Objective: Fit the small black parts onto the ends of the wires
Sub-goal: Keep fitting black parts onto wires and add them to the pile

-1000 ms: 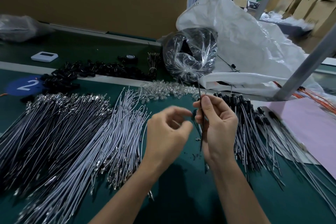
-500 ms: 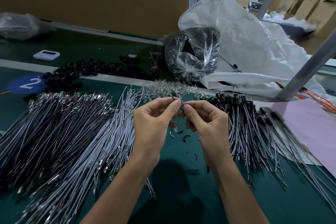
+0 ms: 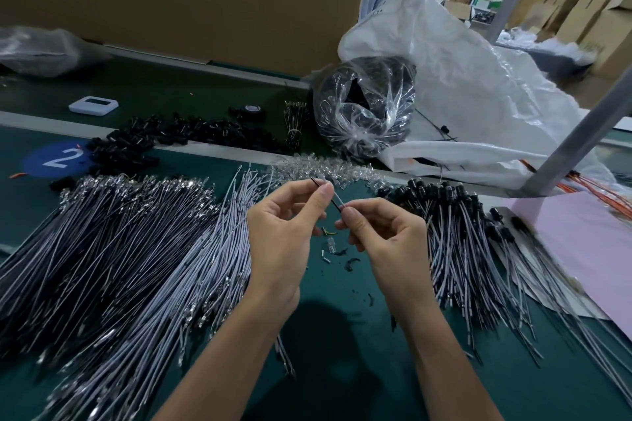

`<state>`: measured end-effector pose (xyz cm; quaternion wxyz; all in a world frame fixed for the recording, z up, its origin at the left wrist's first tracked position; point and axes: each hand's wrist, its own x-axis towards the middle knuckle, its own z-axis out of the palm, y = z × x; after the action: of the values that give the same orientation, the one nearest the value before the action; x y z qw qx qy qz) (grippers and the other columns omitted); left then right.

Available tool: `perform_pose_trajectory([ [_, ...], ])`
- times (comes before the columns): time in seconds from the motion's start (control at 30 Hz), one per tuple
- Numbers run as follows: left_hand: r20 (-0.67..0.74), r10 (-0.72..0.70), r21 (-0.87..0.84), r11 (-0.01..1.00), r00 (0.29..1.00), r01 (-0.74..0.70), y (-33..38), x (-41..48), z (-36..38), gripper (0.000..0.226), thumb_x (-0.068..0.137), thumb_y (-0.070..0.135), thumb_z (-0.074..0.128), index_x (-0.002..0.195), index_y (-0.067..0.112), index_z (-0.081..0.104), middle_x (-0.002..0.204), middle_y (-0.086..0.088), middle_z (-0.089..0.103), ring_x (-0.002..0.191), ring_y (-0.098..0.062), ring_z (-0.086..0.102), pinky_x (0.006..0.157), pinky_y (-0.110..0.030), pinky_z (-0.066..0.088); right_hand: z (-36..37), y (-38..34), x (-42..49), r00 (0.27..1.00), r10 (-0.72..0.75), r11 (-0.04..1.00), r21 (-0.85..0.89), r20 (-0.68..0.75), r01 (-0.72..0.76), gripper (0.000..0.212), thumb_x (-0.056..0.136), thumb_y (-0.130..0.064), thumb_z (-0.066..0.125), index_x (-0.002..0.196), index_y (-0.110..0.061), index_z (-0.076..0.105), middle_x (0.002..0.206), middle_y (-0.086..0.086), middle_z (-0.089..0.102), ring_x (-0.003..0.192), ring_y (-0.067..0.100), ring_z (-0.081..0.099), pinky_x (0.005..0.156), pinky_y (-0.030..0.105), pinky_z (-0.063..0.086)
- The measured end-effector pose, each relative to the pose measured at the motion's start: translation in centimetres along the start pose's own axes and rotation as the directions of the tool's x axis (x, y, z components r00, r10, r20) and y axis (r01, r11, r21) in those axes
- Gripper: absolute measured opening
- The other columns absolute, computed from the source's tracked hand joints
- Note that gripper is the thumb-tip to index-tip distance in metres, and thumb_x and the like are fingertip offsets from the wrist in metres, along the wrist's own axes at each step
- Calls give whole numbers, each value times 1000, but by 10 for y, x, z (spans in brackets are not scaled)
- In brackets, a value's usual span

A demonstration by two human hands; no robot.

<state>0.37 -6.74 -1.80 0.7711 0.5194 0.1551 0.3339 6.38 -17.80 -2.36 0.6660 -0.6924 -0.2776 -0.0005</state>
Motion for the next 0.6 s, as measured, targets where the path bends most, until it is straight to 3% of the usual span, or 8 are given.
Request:
perform_pose_trajectory([
  [0.13,104,-60,108,993,993,48,22,16,-7,29,77,23,76,105,19,69,84,-1,77,66,-8,67,53,-19,52,0,5,1,993,-18,998,-69,-120,10,11,90,-9,67,85,-18,70,72,0,73,63,9,65,61,22,52],
  [0.23,103,-26,402,916,994,-18,38,62,-16,26,84,14,73,107,22,64,81,1,76,65,-8,69,55,-20,55,1,11,2,970,-94,973,-226,-223,43,13,92,-11,66,85,-21,67,72,-5,71,65,6,65,62,25,53],
  [0.3,93,100,680,720,991,-136,38,108,-19,21,87,10,72,106,18,70,83,4,73,74,-11,69,70,-26,57,3,12,1,955,-166,945,-315,-246,83,13,92,-10,66,85,-20,67,69,-8,69,67,7,66,62,24,53],
  [0.37,157,147,886,415,977,-205,29,154,-19,26,91,8,65,115,16,70,100,-2,72,94,-18,67,90,-31,53,5,13,0,938,-260,900,-411,-231,148,10,91,-8,67,86,-17,68,71,-11,68,67,6,64,61,16,49],
  [0.43,246,46,947,202,968,-250,12,191,-18,42,94,2,55,134,16,59,126,-12,64,99,-25,63,89,-35,51,8,14,-1,929,-316,863,-466,-192,197,7,90,-8,67,87,-14,69,71,-10,67,67,6,63,60,12,46],
  [0.5,326,-98,944,80,940,-319,-8,214,-19,57,93,-5,51,145,17,46,140,-17,53,98,-27,62,81,-38,51,10,15,-3,929,-334,847,-483,-158,222,6,90,-8,67,87,-12,69,71,-10,66,67,6,61,60,12,45],
  [0.6,380,-192,911,-93,905,-403,-32,228,-25,53,91,-3,57,140,14,52,139,-18,53,118,-35,57,93,-46,51,9,16,-3,931,-330,851,-476,-156,222,7,90,-8,67,87,-13,69,71,-11,65,66,4,60,61,9,42],
])
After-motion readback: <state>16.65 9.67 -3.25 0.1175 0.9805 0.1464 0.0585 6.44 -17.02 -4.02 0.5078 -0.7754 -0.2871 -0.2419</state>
